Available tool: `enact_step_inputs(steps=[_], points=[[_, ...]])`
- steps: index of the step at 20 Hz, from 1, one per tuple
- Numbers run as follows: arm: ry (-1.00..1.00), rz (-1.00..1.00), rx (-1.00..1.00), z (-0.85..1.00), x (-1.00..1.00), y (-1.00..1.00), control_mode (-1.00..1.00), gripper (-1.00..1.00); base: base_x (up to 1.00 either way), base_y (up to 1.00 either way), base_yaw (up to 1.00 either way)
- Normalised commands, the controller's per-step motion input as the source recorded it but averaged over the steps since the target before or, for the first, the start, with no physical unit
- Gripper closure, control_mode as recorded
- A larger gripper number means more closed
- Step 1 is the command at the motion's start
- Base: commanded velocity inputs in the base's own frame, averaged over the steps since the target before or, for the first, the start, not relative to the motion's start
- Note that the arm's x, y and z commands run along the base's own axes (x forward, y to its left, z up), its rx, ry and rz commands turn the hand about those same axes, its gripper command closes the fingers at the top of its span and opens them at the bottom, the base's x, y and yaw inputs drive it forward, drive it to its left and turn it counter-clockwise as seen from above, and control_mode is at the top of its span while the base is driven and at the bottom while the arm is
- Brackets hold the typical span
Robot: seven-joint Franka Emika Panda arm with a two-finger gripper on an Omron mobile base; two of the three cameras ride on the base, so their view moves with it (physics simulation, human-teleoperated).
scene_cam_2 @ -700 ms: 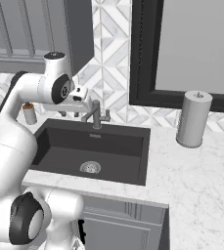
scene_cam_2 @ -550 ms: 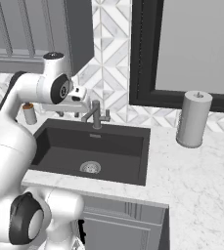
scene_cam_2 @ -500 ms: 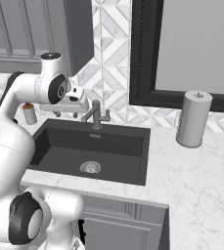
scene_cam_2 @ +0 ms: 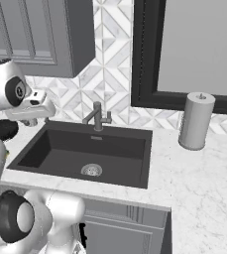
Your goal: Pick the pan and sponge and place them into the sink. Then turn on the water.
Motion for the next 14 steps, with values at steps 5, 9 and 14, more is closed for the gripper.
enact_step_inputs(steps=[5, 9, 14], points=[[0.28, 0.00, -0.01, -0.08, 0.35, 0.88, -1.00, -1.00, 0.00, 0.00, 0.00], [0.08, -0.01, -0.03, 0.00, 0.09, 0.03, -1.00, -1.00, 0.00, 0.00, 0.00], [0.00, 0.00, 0.01, -0.35, 0.21, 0.52, -1.00, -1.00, 0.00, 0.00, 0.00]])
